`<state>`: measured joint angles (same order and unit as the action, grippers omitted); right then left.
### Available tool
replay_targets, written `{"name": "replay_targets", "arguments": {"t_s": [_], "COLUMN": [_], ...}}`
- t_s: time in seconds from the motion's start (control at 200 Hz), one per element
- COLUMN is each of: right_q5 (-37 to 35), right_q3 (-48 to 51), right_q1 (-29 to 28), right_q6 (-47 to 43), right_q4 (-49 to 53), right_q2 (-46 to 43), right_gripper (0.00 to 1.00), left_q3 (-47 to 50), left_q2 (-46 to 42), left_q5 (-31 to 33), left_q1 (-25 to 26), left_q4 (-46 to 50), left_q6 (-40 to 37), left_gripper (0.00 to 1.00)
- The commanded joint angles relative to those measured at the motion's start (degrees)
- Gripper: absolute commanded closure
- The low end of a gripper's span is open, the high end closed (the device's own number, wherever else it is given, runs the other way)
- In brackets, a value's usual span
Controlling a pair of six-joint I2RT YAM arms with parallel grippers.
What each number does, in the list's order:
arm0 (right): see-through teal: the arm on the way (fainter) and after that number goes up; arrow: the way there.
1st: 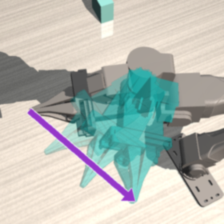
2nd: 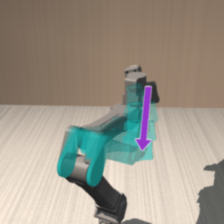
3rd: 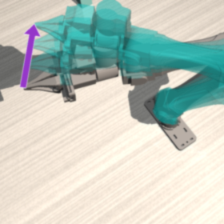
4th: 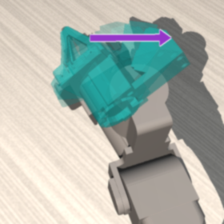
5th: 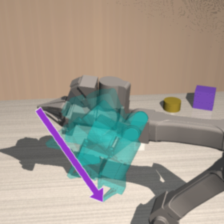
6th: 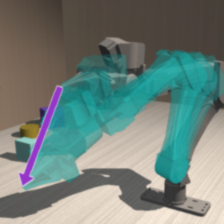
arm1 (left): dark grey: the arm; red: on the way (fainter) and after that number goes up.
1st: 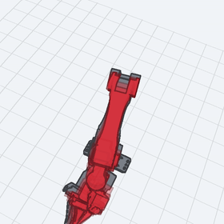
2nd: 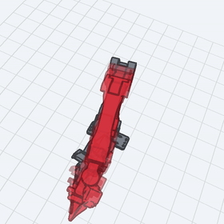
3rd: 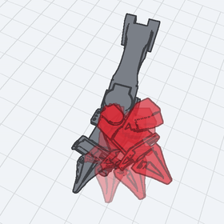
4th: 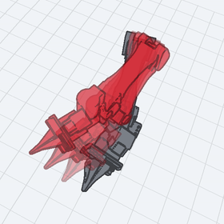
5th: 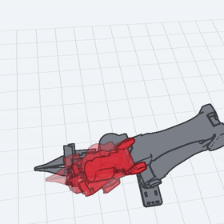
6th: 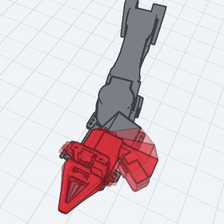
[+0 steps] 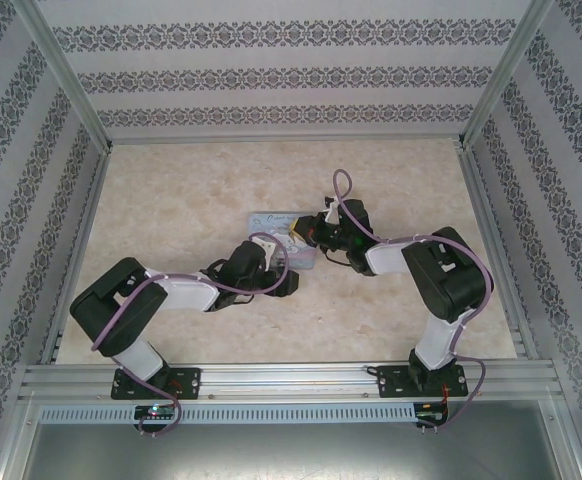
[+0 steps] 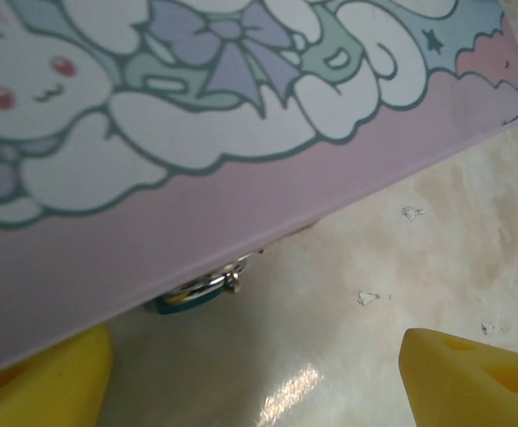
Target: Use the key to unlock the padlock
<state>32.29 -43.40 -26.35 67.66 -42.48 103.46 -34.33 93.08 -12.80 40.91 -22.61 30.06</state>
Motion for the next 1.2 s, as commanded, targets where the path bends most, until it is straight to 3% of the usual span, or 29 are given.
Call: {"name": "replay_targets", "arguments": {"t_s": [0.0, 0.415, 0.934, 1.194], "right_q5": [-1.0, -0.8, -0.6, -0.5], "right_q3": [-1.1, -1.5, -1.5, -0.9], "right_q1": [0.7, 0.8, 0.7, 0.7], "right_q6": [0.4, 0.7, 1.0, 1.0], "right_q4": [-1.5, -1.5, -2.0, -2.4], "right_q2": [1.3, 2.6, 3.6, 3.5], "right_gripper": [1.00, 1.00, 1.00, 1.00], "left_q3": [-1.3, -2.1, 2.7, 7.4], "left_q2": [2.1, 5.3, 10.9, 15.1], "left_q5": [1.0, -1.5, -2.3, 1.8], "left_q1": [0.3, 0.4, -0.5, -0.5], "left_q4": [-4.6, -12.9, -32.6, -43.0], "left_q6": [-3.6, -0.6, 18.4, 27.2], "left_gripper": [0.17, 0.20, 0.21, 0.28]}}
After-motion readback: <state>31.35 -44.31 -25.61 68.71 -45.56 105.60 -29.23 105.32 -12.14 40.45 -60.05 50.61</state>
